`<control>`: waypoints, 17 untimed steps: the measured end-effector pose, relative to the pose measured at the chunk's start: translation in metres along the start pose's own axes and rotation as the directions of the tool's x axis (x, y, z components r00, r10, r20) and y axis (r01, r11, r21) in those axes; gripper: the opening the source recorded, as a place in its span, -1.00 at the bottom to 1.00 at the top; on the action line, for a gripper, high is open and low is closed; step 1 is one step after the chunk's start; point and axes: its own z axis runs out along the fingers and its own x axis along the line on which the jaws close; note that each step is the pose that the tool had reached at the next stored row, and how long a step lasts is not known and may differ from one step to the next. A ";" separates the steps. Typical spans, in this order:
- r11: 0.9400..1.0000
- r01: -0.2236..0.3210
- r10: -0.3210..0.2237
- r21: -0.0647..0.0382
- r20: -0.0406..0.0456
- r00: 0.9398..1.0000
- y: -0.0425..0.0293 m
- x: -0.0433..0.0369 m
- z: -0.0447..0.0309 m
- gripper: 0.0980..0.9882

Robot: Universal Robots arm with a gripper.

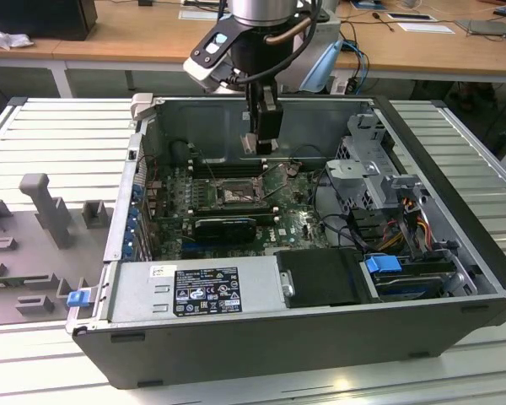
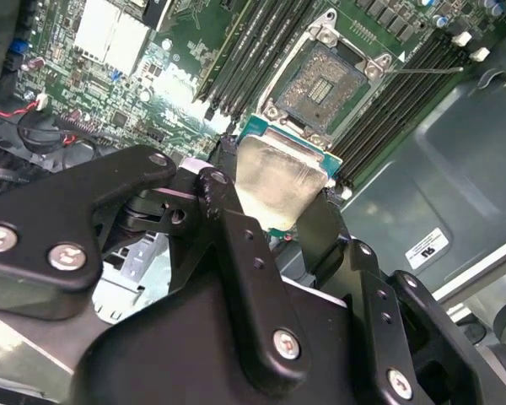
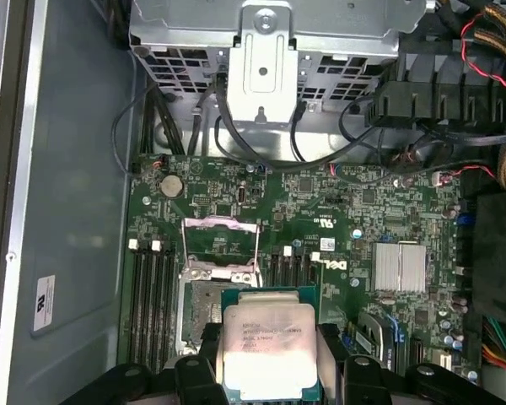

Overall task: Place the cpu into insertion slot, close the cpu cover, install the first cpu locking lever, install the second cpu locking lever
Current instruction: 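Place the cpu into insertion slot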

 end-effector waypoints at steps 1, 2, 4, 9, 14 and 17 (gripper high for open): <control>1.000 0.000 0.000 0.000 0.000 1.000 0.0000 0.0000 0.0004 -0.03; 1.000 0.000 0.000 0.000 0.000 1.000 -0.0001 0.0000 0.0014 -0.03; 1.000 0.000 0.000 0.000 0.000 1.000 -0.0003 -0.0001 0.0037 -0.03; 1.000 0.000 0.000 0.000 0.000 1.000 -0.0006 -0.0001 0.0074 -0.03; 1.000 0.000 0.000 0.000 0.000 1.000 -0.0008 -0.0002 0.0098 -0.03; 1.000 0.000 0.000 0.000 0.000 1.000 -0.0009 -0.0002 0.0111 -0.03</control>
